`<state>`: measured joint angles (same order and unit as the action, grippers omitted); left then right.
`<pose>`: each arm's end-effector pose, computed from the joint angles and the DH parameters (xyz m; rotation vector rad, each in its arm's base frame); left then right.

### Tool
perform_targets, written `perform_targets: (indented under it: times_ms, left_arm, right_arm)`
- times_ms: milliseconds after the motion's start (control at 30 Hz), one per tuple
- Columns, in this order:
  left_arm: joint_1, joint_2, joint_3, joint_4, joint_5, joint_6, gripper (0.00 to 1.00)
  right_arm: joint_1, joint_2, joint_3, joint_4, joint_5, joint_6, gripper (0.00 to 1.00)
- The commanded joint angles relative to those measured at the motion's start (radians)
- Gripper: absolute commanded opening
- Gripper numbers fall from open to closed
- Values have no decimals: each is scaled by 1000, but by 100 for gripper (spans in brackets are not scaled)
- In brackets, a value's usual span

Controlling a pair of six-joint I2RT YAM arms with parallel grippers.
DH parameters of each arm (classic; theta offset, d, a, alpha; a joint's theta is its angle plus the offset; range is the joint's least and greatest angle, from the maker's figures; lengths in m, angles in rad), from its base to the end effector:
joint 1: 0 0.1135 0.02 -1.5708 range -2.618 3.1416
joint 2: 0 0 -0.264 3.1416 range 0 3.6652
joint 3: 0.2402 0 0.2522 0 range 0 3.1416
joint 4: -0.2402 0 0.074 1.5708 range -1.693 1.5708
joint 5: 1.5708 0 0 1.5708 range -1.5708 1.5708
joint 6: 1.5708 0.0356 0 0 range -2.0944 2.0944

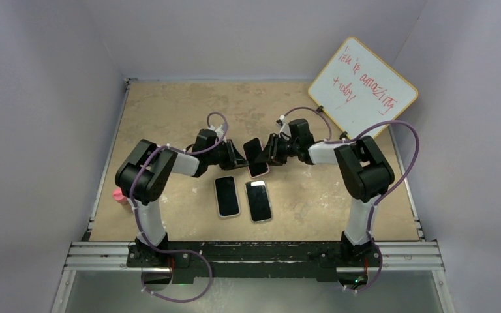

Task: Put the phone into the phone case

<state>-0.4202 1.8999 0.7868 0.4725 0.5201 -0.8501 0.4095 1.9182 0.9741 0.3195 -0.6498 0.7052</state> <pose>0.3137 -0.1595 0.1074 -0.1987 2.4114 -1.2277 0.3447 0.1731 0.1387 -0.0543 2.3718 1.3013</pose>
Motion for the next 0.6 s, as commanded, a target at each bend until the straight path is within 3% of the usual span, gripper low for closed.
perform_targets:
  times_ms: [0,167,267,567]
  left_arm:
    - [-4,5,-24,2,9,4,17]
    - [15,-23,-24,-13,19,8,18]
    - [55,-80,-32,-37,39,15,26]
    - [135,-376,-14,-230,89,61,70]
  right_arm:
    - [18,-2,38,-41,17,-28,32]
    - [19,-34,40,-63,24,-41,10]
    - [19,-74,34,-60,22,-47,0]
    - [18,-221,-56,80,-30,-2,0]
